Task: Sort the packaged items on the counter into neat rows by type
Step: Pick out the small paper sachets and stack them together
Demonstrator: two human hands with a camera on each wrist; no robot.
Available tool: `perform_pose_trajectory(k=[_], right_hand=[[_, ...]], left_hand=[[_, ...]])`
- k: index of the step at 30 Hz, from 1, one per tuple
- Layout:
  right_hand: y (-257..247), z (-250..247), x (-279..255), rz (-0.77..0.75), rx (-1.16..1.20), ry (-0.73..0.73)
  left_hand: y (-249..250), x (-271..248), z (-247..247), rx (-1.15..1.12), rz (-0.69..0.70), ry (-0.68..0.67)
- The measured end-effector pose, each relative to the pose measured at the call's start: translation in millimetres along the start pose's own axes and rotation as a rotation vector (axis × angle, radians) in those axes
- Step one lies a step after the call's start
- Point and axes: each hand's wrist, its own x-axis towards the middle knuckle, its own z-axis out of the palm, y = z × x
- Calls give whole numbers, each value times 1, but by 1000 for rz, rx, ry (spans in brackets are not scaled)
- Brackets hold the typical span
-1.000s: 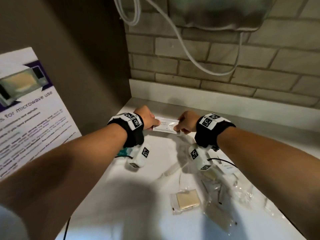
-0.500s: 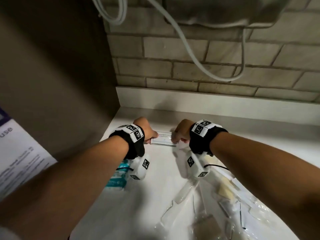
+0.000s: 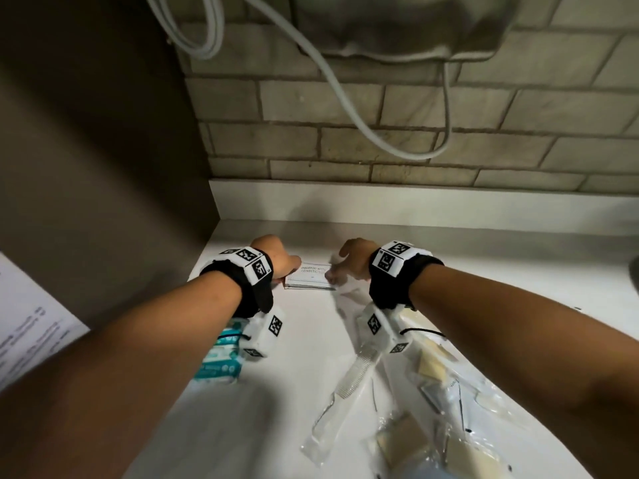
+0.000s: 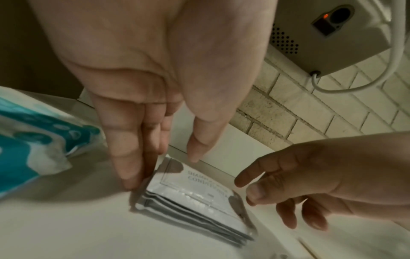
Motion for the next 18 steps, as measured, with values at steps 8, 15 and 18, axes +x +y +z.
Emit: perform_pose_trajectory(k=[8, 15, 18], right_hand=[[63, -32, -34, -18, -173, -8], [115, -24, -50, -51, -226, -66], [119, -18, -52, -111, -273, -54]], left_hand=[[45, -35, 8, 21, 204, 191], [104, -77, 45, 55, 493, 101], [124, -100, 70, 64, 614, -155]])
